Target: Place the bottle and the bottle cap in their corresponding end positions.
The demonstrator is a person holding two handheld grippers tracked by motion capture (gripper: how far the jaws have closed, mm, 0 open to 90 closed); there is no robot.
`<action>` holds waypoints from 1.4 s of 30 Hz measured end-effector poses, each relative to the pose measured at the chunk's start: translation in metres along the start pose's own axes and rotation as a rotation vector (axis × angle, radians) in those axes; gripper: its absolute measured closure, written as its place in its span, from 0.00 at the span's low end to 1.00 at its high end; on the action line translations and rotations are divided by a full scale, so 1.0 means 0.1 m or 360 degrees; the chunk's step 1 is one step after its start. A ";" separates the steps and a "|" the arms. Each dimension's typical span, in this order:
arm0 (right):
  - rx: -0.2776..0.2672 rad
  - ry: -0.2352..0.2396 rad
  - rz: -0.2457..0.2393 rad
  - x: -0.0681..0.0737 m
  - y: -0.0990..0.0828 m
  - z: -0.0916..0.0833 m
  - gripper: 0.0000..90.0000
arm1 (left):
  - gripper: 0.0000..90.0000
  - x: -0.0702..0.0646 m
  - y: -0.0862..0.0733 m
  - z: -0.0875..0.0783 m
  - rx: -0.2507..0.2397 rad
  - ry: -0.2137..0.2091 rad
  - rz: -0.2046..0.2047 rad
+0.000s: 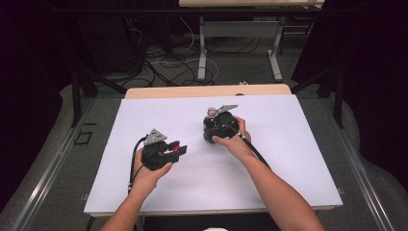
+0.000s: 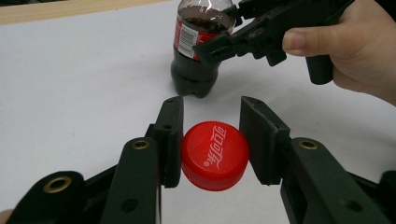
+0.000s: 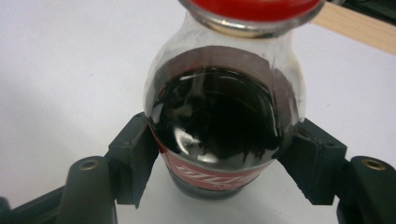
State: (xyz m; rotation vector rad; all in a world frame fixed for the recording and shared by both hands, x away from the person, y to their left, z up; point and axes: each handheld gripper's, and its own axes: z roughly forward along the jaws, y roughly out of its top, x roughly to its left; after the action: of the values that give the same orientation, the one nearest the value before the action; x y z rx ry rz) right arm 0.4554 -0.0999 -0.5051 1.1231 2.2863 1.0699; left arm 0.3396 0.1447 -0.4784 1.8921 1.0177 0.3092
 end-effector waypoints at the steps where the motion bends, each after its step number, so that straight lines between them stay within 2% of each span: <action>1: 0.0001 0.0003 0.0003 0.00 -0.01 0.00 0.33 | 0.68 0.00 0.00 0.00 0.0009 -0.0009 -0.0014; 2: -0.0026 0.0003 0.0007 0.00 -0.02 0.01 0.33 | 0.68 0.01 0.00 0.01 0.0013 -0.0004 0.0009; 4: -0.0047 0.0009 0.0001 0.00 -0.04 0.02 0.32 | 0.68 0.00 -0.01 0.01 0.0017 -0.0006 0.0001; 5: -0.0043 0.0014 0.0014 0.00 -0.04 0.02 0.32 | 0.68 -0.01 -0.01 0.02 0.0017 -0.0010 -0.0014; 7: -0.0042 0.0009 -0.0009 0.00 -0.05 0.03 0.30 | 0.68 0.00 -0.02 0.04 0.0009 -0.0002 0.0003; 8: -0.0038 0.0009 -0.0016 0.00 -0.05 0.04 0.28 | 0.68 -0.01 -0.02 0.05 0.0017 -0.0006 -0.0016; 9: -0.0017 0.0028 -0.0013 0.00 -0.06 0.04 0.25 | 0.68 -0.01 -0.03 0.06 0.0014 -0.0003 0.0007; 11: -0.0025 0.0062 -0.0013 0.00 -0.09 0.06 0.20 | 0.68 -0.03 -0.05 0.10 0.0017 -0.0018 -0.0022; 12: -0.0032 0.0053 -0.0012 0.00 -0.11 0.05 0.18 | 0.68 -0.03 -0.06 0.12 0.0051 -0.0031 -0.0002; 14: -0.0029 0.0037 -0.0021 0.01 -0.15 0.02 0.18 | 0.68 -0.07 -0.10 0.19 0.0048 -0.0035 -0.0012; 15: -0.0021 0.0032 -0.0023 0.01 -0.18 0.00 0.17 | 0.68 -0.08 -0.11 0.23 0.0065 -0.0033 -0.0005; 16: -0.0028 -0.0003 -0.0018 0.01 -0.21 -0.01 0.17 | 0.68 -0.09 -0.13 0.26 0.0078 -0.0039 0.0009; 17: 0.0002 -0.0014 0.0000 0.02 -0.23 -0.05 0.17 | 0.68 -0.11 -0.14 0.29 0.0077 -0.0040 0.0021; 21: -0.0048 -0.0045 0.0011 -0.02 -0.36 -0.20 0.16 | 0.68 -0.15 -0.17 0.38 0.0097 -0.0089 0.0037; 22: -0.0066 -0.0045 0.0020 -0.04 -0.39 -0.24 0.14 | 0.68 -0.17 -0.18 0.40 0.0108 -0.0098 0.0024; 23: -0.0068 -0.0041 0.0026 -0.05 -0.43 -0.28 0.13 | 0.68 -0.18 -0.19 0.43 0.0105 -0.0103 0.0043; 27: -0.0036 -0.0055 0.0057 -0.11 -0.57 -0.42 0.04 | 0.68 -0.25 -0.22 0.53 0.0131 -0.0134 0.0051; 29: -0.0016 -0.0073 0.0071 -0.14 -0.64 -0.47 0.00 | 0.68 -0.28 -0.23 0.58 0.0143 -0.0144 0.0081; 35: 0.0019 -0.0106 0.0158 -0.24 -0.80 -0.62 0.00 | 0.68 -0.41 -0.30 0.76 0.0180 -0.0197 0.0115; 38: 0.0013 -0.0143 0.0153 -0.26 -0.87 -0.67 0.00 | 0.68 -0.46 -0.33 0.84 0.0192 -0.0202 0.0137; 42: -0.0005 -0.0157 0.0176 -0.30 -0.95 -0.70 0.00 | 0.68 -0.50 -0.35 0.94 0.0203 -0.0207 0.0136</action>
State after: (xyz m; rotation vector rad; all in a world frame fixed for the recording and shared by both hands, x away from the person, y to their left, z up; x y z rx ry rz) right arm 0.3827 -0.1934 -0.5331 1.2851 2.1678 1.0337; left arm 0.3448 0.0563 -0.5477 2.0463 0.8891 0.1715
